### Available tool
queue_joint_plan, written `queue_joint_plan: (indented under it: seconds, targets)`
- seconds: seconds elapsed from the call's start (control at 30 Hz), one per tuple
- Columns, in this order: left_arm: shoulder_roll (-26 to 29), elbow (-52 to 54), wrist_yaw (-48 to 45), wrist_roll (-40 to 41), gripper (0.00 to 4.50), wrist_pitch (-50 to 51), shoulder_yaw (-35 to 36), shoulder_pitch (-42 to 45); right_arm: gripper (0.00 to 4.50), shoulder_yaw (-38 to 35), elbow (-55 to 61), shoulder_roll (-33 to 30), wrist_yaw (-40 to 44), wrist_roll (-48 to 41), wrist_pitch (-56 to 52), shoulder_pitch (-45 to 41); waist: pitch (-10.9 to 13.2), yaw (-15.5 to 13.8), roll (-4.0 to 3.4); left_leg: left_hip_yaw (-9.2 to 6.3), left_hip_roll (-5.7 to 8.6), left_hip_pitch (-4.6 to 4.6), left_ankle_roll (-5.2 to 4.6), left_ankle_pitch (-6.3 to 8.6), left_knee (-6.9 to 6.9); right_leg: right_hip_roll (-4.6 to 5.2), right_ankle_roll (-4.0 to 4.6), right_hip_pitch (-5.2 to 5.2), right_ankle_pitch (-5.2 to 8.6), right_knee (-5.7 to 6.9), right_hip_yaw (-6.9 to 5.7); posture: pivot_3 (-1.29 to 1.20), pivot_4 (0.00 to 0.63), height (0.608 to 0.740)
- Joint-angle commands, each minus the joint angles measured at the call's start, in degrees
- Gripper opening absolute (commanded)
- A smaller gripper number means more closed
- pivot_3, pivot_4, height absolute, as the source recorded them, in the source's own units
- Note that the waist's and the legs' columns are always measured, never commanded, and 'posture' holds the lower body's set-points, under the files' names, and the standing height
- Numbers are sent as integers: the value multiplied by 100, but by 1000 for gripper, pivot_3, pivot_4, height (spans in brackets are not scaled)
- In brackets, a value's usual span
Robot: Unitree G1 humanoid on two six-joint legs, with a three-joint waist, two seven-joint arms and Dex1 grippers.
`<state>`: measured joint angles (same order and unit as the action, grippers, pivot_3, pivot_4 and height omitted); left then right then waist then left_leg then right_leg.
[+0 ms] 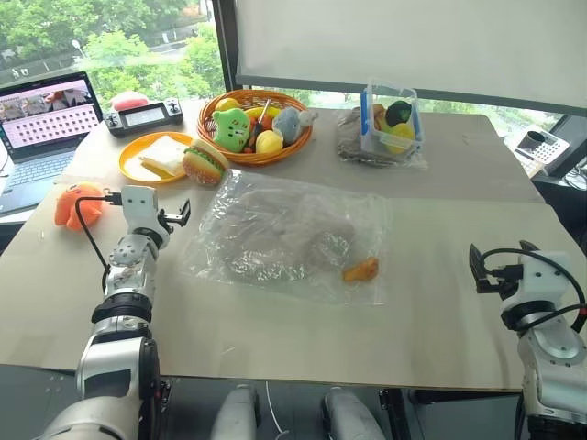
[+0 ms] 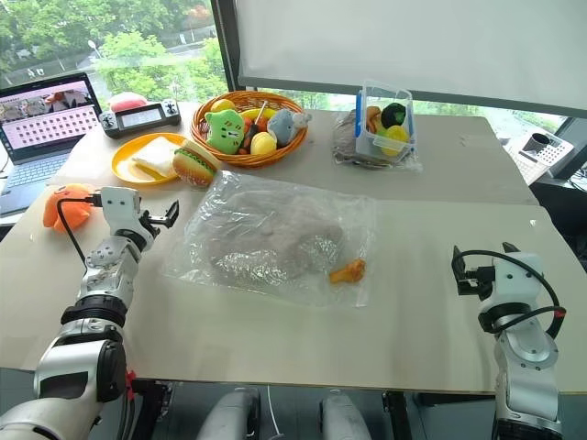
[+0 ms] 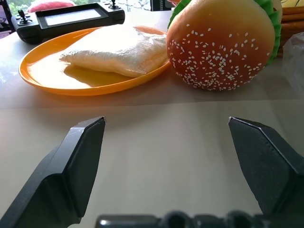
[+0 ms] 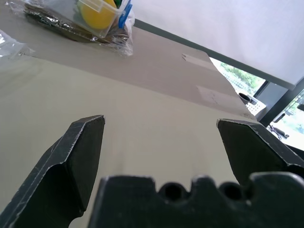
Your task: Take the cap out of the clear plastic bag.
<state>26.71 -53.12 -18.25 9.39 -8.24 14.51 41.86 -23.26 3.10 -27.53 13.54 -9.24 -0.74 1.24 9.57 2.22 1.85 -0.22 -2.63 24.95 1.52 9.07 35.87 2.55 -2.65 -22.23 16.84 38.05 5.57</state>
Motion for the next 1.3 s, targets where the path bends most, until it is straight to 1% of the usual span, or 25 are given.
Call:
queue_joint_plan:
  seconds: [0.03,0.1,0.13,0.2,0.23,0.27,0.3,0.4,0.43,0.5,0.53,0.63,0.7,0.77,0.83,0.93,1.07,1.13,1.2,1.3]
  targets:
    - [-1,785,-334,335,4422,399,28,63,4500,-124,227,-76,107,-252,-226,-91,0,0,0,0,0,0,0,0,0,0,0,0,0,0,0,0,150,740]
    - [-7,2154,-1475,1043,4422,1315,-236,77,4500,-199,542,-244,548,-826,-614,-160,2,10,1,0,-1,2,0,0,0,0,0,-1,0,1,0,0,150,740]
    - [84,2801,-2012,1353,4422,1676,-373,-25,4500,-209,749,-360,820,-1179,-872,-198,6,-5,-1,0,-2,10,0,0,1,-1,1,-4,-1,1,-1,0,150,740]
    - [536,4088,-3108,2086,4422,2635,-625,-443,4500,-167,1326,-744,1481,-2068,-1621,-247,4,-16,-4,-2,-1,22,4,-2,6,0,2,-8,-1,1,-4,0,150,740]
    - [753,4533,-3526,2299,4422,2980,-753,-626,4500,-156,1588,-908,1761,-2474,-1934,-244,13,60,-25,-2,-1,19,4,-2,6,0,3,-3,-1,0,-3,0,150,740]
    - [971,4904,-3819,2478,4422,3337,-867,-790,4500,-174,1795,-1050,1963,-2816,-2206,-246,6,81,-37,7,-4,19,4,-2,-5,-1,3,-10,-2,-4,12,0,150,740]
    - [1110,5127,-3953,2580,4422,3565,-930,-890,4500,-203,1912,-1148,2062,-3037,-2381,-239,3,87,-36,5,-4,1,4,-1,-11,-1,4,6,-1,-1,11,0,150,740]
    - [1668,5685,-4644,2685,4422,3998,-1228,-1151,4500,-194,2383,-1600,2604,-4185,-3179,-317,4,120,-37,2,-15,-33,-1,2,-22,-14,18,20,9,6,5,0,150,740]
    - [1781,5865,-4871,2825,4422,4186,-1314,-1191,4500,-57,2478,-1743,2811,-4473,-3392,-468,5,117,-36,1,-16,-39,-1,1,-21,-15,20,22,12,15,5,0,150,740]
    - [1809,6116,-5065,2874,4422,4285,-1470,-1228,4500,241,2483,-1882,3010,-4733,-3668,-830,10,130,-29,-2,-17,-38,-3,0,-8,-17,-1,24,24,16,3,0,150,740]
    - [1786,6216,-5112,2878,4422,4327,-1555,-1242,4500,431,2430,-1910,3073,-4739,-3765,-1046,10,130,-28,1,-18,-35,-4,-1,0,-17,-12,25,30,13,7,0,150,740]
    - [1671,6481,-5191,2924,4422,4378,-1698,-1361,4500,1141,2158,-1871,3219,-4256,-3761,-1703,10,120,-22,2,-18,-35,-10,-5,10,-15,-18,32,27,3,8,0,150,740]
    - [1635,6584,-5230,2930,4422,4384,-1740,-1421,4500,1362,1985,-1830,3296,-4111,-3753,-1924,10,92,-21,2,-18,-30,-10,-5,8,-16,-18,26,27,2,7,0,150,740]
    - [1626,6740,-5296,2942,4422,4370,-1829,-1536,4500,1760,1740,-1827,3545,-3857,-3738,-2139,10,45,-21,2,-18,-20,-10,-5,3,-16,-12,11,28,2,6,0,150,740]
    - [1630,6819,-5349,2898,4422,4316,-1899,-1631,4500,2258,1383,-1881,3809,-3246,-3482,-2276,10,26,-21,2,-17,1,-11,-3,1,-15,14,-5,14,2,5,0,150,740]
    - [1628,6948,-5375,2931,4422,4310,-1926,-1751,4500,2900,582,-1988,4337,-2375,-2991,-2435,10,10,-21,0,-14,23,-13,-2,5,-13,14,-19,14,-2,2,0,150,740]
    - [1623,7107,-5347,2963,4422,4335,-1939,-1856,4500,3294,-52,-2049,4828,-1718,-2517,-2555,11,-27,-20,0,-10,23,-13,-2,15,-8,12,-15,14,0,0,0,150,740]
    - [1621,7198,-5313,2951,4422,4326,-1950,-1941,4500,3592,-509,-2044,4934,-1158,-2109,-2648,11,-12,-21,0,-11,20,-13,-2,16,-9,11,-13,14,1,0,0,150,740]
    - [1621,7249,-5291,2952,4422,4331,-1942,-1989,4500,3708,-793,-1986,4992,-836,-1828,-2712,11,19,-20,1,-12,13,-13,-2,16,-9,10,-7,14,0,0,0,150,740]
    - [1638,7297,-5273,2956,4422,4335,-1912,-2046,4500,3713,-1057,-1841,5013,-616,-1620,-2799,11,19,-19,-1,-13,10,-13,-2,12,-10,11,-7,14,2,-1,0,150,740]
